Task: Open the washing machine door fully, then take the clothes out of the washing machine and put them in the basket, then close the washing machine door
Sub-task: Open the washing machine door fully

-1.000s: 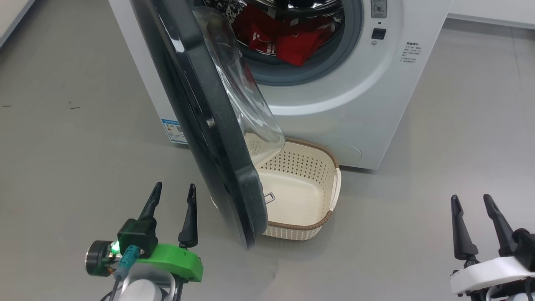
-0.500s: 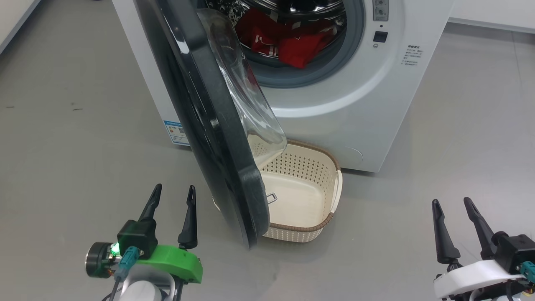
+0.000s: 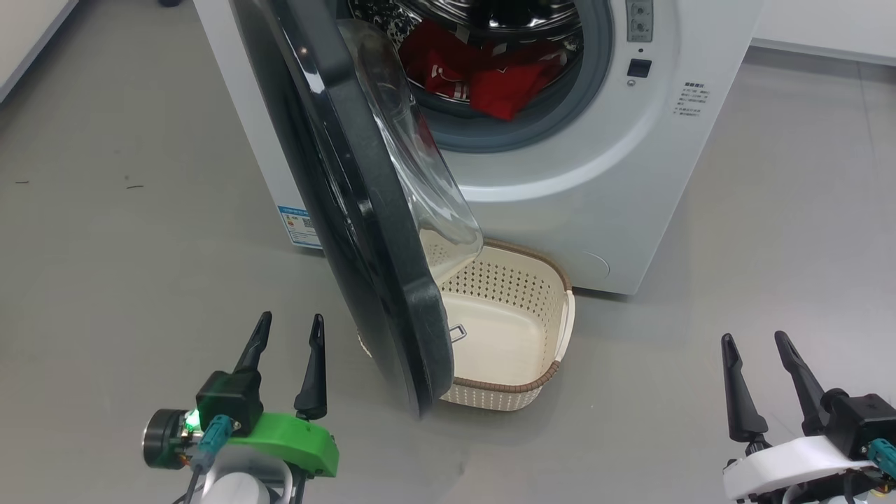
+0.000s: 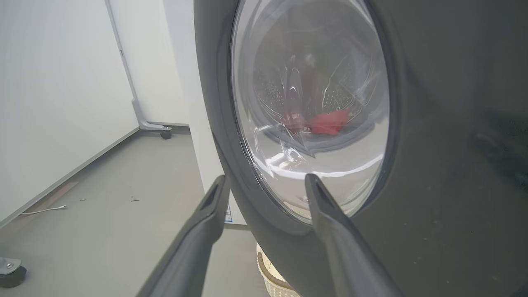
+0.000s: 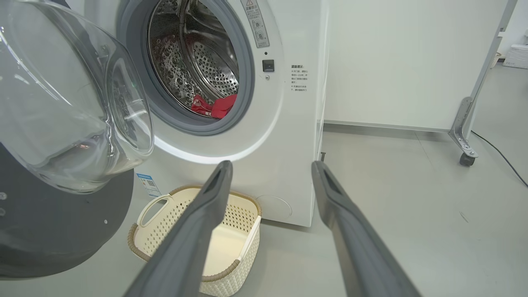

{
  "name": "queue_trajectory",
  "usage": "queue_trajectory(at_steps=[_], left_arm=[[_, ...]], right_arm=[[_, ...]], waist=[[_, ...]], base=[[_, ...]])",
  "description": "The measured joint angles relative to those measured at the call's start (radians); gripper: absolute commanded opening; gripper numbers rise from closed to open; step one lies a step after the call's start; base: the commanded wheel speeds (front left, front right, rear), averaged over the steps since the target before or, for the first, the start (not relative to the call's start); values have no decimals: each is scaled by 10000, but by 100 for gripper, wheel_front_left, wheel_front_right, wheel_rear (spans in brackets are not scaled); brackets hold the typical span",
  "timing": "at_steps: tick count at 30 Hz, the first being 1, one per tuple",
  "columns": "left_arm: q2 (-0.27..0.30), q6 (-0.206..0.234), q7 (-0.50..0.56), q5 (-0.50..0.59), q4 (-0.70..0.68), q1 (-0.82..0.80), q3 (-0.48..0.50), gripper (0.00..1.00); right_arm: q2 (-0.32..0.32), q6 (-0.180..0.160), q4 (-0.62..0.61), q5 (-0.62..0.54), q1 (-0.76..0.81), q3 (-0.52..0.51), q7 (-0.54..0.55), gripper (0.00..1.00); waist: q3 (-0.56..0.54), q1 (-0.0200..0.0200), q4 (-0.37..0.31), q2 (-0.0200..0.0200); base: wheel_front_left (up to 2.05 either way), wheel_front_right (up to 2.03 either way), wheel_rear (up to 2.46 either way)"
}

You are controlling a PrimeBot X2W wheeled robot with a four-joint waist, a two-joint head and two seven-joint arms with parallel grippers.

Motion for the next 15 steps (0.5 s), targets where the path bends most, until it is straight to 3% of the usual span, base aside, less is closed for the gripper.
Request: queue_trajectory(at_steps=[1,3,15], left_arm=[[0,0,0,0,17,2,2,43],[0,0,0,0,36,5,0,3],[0,0,0,0,42,32,44,0]], right_arm=[[19,0,8,-8,2,-2,0,100],[50,0,8,-15,2,-27,0,100],[130,92,73,-176,5,-119,0,100]], waist=[[-20,0,0,0],[-43,0,3,0],[-92,0,-10,0]], base=[[0,0,0],[0,0,0],[0,0,0]])
